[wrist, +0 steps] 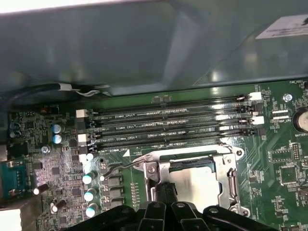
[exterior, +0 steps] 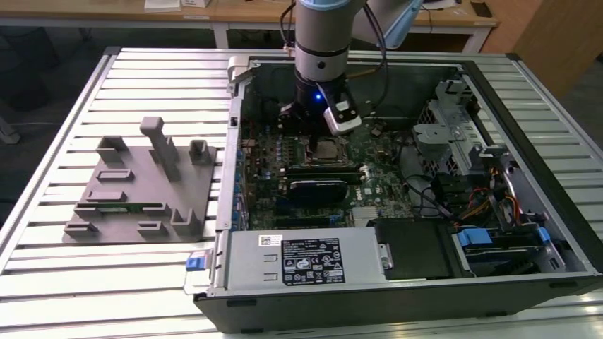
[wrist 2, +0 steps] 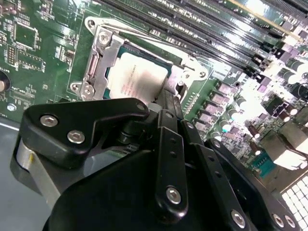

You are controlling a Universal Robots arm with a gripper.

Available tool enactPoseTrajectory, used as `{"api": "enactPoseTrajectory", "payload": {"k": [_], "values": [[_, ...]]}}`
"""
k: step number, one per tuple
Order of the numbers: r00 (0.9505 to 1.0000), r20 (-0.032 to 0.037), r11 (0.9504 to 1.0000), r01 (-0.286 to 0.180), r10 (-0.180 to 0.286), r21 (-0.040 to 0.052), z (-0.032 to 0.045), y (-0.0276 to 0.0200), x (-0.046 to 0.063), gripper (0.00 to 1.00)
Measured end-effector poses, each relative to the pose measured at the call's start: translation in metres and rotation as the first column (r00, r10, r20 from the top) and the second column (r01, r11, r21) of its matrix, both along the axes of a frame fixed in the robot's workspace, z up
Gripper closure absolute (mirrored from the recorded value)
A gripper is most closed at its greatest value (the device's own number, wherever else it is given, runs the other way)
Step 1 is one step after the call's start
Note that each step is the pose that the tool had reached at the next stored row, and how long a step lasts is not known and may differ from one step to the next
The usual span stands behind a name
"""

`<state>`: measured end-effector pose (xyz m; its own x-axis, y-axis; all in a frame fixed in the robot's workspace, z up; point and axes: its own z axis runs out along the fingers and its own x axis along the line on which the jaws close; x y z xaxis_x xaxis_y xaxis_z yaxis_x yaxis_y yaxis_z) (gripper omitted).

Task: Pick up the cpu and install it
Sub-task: 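Close the cpu cover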

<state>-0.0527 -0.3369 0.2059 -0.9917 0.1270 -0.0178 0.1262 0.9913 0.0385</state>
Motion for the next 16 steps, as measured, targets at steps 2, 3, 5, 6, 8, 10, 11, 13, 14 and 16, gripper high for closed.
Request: {"api": "enactPoseTrajectory", "payload": {"k": [2, 3, 5, 6, 8, 10, 11, 13, 14, 16], "values": [[1.0, -0.0001, 1.0, -0.008, 0.008, 0.0, -0.0007, 0.0, -0.0001, 0.89], [0.9999, -0.0001, 0.9999, -0.015, 0.015, 0.0, -0.001, 0.0, -0.0005, 0.89], [0.9997, 0.0, 0.9997, -0.023, 0.023, 0.0002, -0.0016, -0.0002, -0.0022, 0.89], [0.9997, 0.0, 0.9997, -0.024, 0.024, 0.0003, -0.0019, -0.0004, -0.0029, 0.89], [0.9996, 0.0001, 0.9996, -0.029, 0.029, 0.0003, -0.0032, -0.0007, -0.0033, 0.89], [0.9995, 0.0, 0.9995, -0.033, 0.033, 0.0003, -0.0042, -0.0008, -0.0035, 0.89], [0.9994, 0.0, 0.9994, -0.035, 0.035, 0.0003, -0.0047, -0.0008, -0.0036, 0.89], [0.9992, -0.0001, 0.9992, -0.039, 0.039, 0.0002, -0.0053, -0.0008, -0.0037, 0.89], [0.9991, 0.0, 0.9991, -0.041, 0.041, 0.0002, -0.0057, -0.0008, -0.0037, 0.89], [0.999, 0.0, 0.999, -0.046, 0.046, 0.0002, -0.0062, -0.0008, -0.0037, 0.89]]}}
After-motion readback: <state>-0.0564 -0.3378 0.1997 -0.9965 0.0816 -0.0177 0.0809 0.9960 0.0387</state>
